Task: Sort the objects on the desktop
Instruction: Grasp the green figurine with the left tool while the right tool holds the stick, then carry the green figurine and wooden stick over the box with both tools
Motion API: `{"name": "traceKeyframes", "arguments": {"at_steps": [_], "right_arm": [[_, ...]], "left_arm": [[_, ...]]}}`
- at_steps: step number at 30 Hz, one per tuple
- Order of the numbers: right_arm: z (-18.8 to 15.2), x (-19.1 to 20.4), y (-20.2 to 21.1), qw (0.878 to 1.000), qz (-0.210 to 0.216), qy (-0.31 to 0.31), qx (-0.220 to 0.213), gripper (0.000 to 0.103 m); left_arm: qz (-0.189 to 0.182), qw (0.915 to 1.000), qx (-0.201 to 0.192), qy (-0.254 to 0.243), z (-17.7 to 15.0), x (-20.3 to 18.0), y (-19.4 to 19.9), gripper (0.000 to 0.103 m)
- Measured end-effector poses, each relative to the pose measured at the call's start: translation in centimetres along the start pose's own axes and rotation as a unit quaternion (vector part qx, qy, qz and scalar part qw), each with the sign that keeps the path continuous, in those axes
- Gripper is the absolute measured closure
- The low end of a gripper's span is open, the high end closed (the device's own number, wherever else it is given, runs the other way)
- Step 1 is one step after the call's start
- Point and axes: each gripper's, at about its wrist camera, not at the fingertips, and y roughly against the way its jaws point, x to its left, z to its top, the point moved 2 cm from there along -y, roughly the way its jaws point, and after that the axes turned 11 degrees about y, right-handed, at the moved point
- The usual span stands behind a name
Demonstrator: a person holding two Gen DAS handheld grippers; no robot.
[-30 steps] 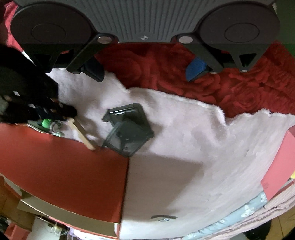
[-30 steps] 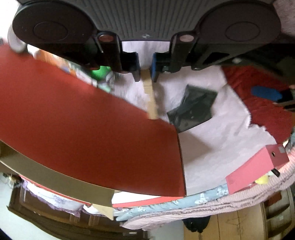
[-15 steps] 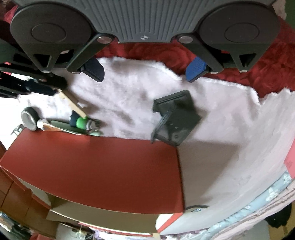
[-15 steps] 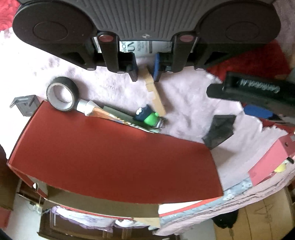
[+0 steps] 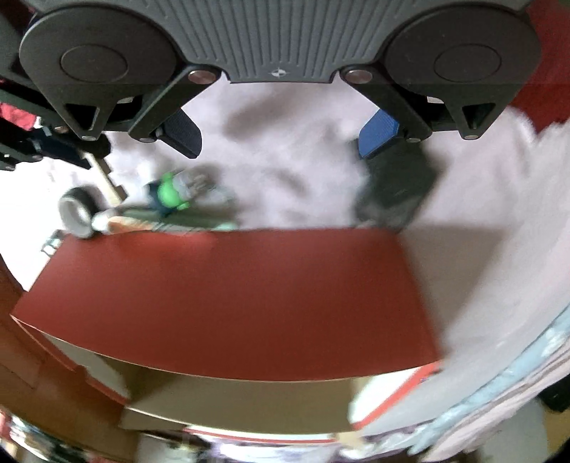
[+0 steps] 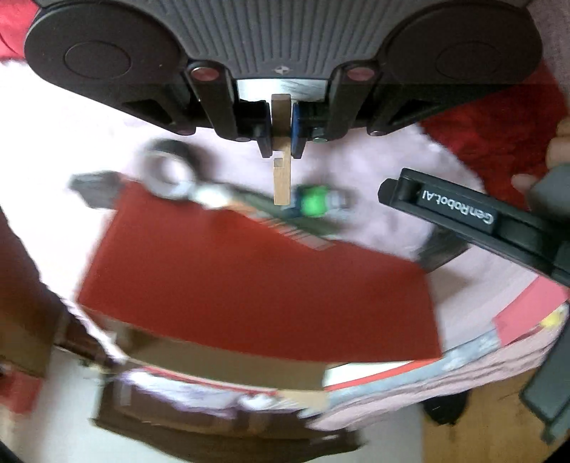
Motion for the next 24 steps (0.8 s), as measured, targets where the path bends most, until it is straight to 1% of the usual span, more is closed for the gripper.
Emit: {"name": "traceKeyframes", "arguments": {"at_steps": [2, 5, 8, 11, 13, 14, 15, 18, 19, 21, 24], "right_arm": [[-0.6, -1.5, 0.4, 1.000, -0.009, -0.027, 0.001, 0.091], [-1.4, -3.1, 0.1, 0.998, -0.019, -0.053, 0.010, 0.091], [-2.4, -4.1, -0.4, 0.996, -0.012, -0.083, 0.018, 0.091], [-3.0, -4.1, -0.9, 0.995, -0.007, -0.098, 0.020, 0.091], [-3.2, -3.9, -1.0, 0.995, -0.007, -0.099, 0.018, 0.091], [-3.3, -3.8, -1.1, 0.995, -0.007, -0.100, 0.016, 0.091], [-3.4, -3.8, -1.1, 0.995, -0.006, -0.102, 0.015, 0.091], [-3.7, -4.0, -1.1, 0.994, -0.004, -0.109, 0.010, 0.091], [-3.7, -4.0, -1.1, 0.994, -0.004, -0.110, 0.009, 0.091], [-3.8, -3.9, -1.2, 0.994, -0.005, -0.113, 0.006, 0.091], [-3.8, -4.0, -1.1, 0.993, -0.004, -0.117, 0.003, 0.091]], "left_arm": [[-0.013, 0.9997, -0.001, -0.021, 0.1, -1.6, -0.8, 0.007], [-0.029, 0.9987, -0.002, -0.041, 0.1, -3.8, -2.2, 0.007], [-0.027, 0.9980, -0.012, -0.056, -0.1, -5.2, -3.2, 0.010], [-0.021, 0.9970, -0.027, -0.070, -0.5, -5.7, -3.8, 0.024], [-0.028, 0.9962, -0.038, -0.073, -0.6, -5.8, -3.5, 0.046], [-0.032, 0.9960, -0.040, -0.073, -0.7, -5.7, -3.3, 0.052], [-0.035, 0.9960, -0.041, -0.071, -0.7, -5.7, -3.0, 0.055], [-0.039, 0.9967, -0.039, -0.059, -0.9, -5.2, -2.4, 0.056], [-0.042, 0.9970, -0.037, -0.054, -1.0, -4.9, -2.1, 0.064], [-0.046, 0.9974, -0.035, -0.043, -1.3, -4.4, -1.4, 0.064], [-0.048, 0.9972, -0.043, -0.037, -1.6, -3.8, 0.1, 0.064]]}}
